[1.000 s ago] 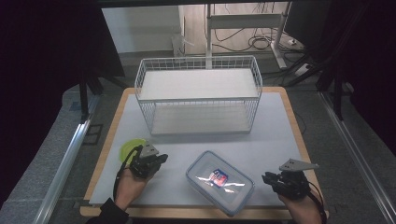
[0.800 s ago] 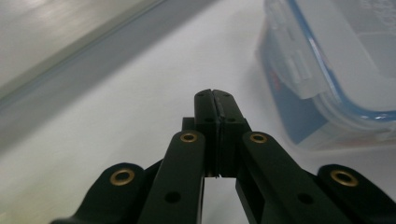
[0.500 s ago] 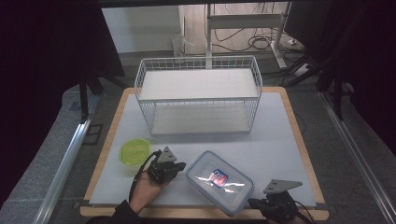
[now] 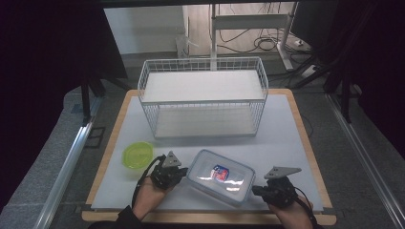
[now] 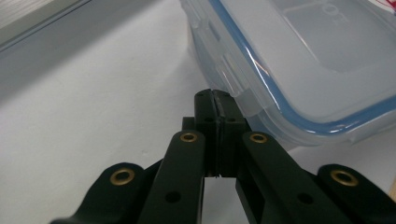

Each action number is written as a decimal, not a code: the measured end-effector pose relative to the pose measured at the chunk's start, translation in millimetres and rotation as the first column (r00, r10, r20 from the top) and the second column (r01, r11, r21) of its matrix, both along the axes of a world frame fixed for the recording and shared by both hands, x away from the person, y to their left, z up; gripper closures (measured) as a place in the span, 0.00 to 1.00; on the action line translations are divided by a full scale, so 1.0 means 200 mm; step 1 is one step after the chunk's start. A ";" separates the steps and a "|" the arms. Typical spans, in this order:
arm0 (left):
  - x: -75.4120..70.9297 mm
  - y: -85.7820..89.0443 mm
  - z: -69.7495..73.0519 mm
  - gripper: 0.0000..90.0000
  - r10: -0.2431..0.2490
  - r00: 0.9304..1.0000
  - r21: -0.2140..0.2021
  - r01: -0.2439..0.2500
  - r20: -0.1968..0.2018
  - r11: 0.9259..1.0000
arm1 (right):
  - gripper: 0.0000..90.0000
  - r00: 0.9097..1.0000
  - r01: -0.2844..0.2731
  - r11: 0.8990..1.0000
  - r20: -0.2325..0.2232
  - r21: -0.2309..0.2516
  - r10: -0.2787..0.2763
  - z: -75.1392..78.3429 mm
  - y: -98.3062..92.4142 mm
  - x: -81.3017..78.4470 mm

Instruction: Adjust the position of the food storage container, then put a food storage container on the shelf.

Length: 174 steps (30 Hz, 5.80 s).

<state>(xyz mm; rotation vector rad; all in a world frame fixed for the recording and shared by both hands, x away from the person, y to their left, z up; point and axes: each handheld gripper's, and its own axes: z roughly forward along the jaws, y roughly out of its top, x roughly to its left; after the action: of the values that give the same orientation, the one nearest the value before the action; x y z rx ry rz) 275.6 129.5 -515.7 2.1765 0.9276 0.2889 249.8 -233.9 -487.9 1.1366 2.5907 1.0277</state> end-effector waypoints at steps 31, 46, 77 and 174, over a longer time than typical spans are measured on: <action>-0.12 0.20 0.04 0.68 0.062 0.990 0.047 -0.068 0.127 0.997 | 0.76 0.990 -0.008 1.000 0.139 -0.024 0.011 0.02 0.01 0.23; -0.23 0.24 -0.01 0.17 0.003 0.989 0.048 -0.010 0.147 0.999 | 0.16 0.987 0.020 1.000 0.160 0.022 -0.023 -0.04 -0.07 0.16; -0.12 0.19 0.07 0.08 -0.002 0.997 -0.069 0.008 0.076 0.998 | 0.08 0.987 0.071 0.994 0.137 0.080 -0.081 0.02 -0.08 0.19; 0.04 0.22 0.03 0.57 -0.062 0.960 -0.488 -0.081 -0.272 0.869 | 0.58 0.962 0.142 0.894 -0.273 0.424 -0.024 -0.02 0.04 0.26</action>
<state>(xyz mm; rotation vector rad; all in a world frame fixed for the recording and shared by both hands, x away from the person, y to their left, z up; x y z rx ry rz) 283.2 172.5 -510.2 1.7527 1.0332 -0.2450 302.5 -226.6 -491.7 1.5672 2.5335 1.6014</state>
